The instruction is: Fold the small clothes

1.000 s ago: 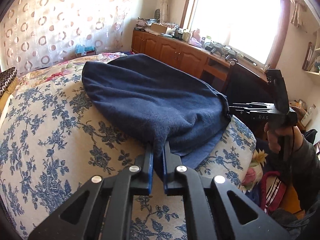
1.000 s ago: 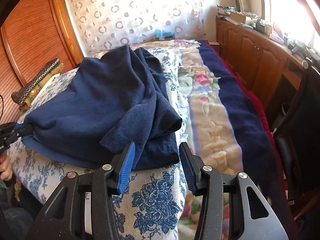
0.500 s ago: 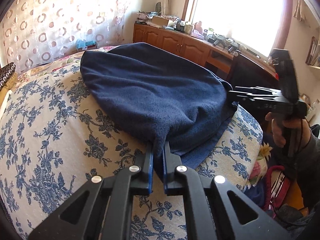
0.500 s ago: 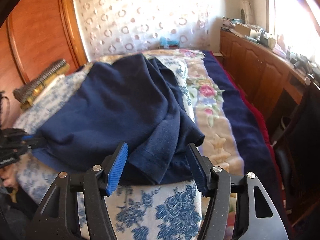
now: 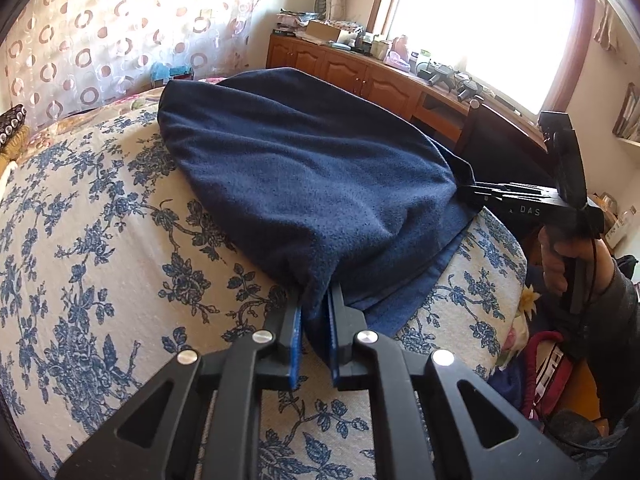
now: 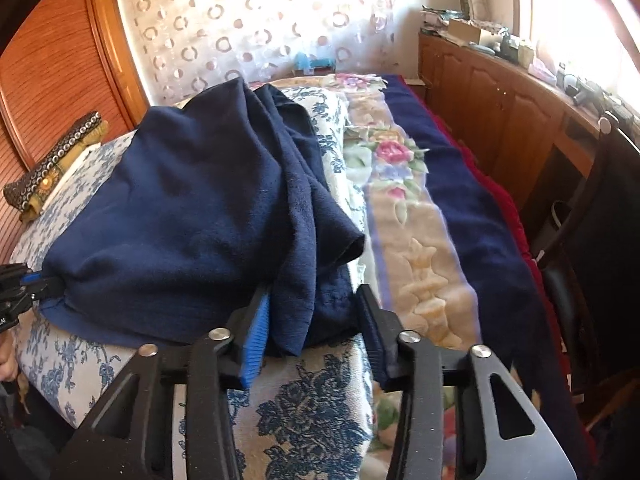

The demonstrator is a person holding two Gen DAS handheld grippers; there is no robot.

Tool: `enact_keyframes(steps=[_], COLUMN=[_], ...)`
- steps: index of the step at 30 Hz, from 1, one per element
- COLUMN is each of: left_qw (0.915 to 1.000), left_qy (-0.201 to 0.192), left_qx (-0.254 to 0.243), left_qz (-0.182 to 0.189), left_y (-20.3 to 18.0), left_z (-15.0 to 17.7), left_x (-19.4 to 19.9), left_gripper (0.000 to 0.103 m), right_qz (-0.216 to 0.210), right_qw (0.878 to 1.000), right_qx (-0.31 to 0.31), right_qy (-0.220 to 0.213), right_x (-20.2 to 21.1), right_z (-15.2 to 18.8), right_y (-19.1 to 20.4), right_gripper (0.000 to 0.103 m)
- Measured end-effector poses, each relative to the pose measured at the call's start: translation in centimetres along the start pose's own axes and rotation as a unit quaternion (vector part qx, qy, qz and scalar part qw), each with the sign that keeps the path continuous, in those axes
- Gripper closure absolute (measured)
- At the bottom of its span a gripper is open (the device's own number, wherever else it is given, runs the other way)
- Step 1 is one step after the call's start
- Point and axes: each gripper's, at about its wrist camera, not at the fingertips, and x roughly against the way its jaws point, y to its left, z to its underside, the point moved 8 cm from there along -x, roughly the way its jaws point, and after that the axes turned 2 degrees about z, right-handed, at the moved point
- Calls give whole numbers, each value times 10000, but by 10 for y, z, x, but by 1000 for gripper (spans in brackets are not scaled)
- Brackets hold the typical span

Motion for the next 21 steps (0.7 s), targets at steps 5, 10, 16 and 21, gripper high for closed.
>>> enact_keyframes(steps=[5,10,16,21], left_qw=[10000,10000,9986,9945], left_qy=[-23,-37,-517,-1013], left_qx=[-49,-60,-96,129], left_qz=[-62,-70,4,227], left_y=[-1,-1,-7,-1], left_z=[1,0,-13,-52], left_x=[0,0,22,55], left_gripper=[96,96,100,100], right_qz=[20,128,-87,-495], right_qw=[10000,9996,9987,9954], right_qx=[14,242,437,324], right_qy=[-54,-117,-241,-751], right_x=[5,6,13,48], right_z=[0,2,-3,-33], right_y=[-1,7,16,23], right_gripper=[70,83,95,95])
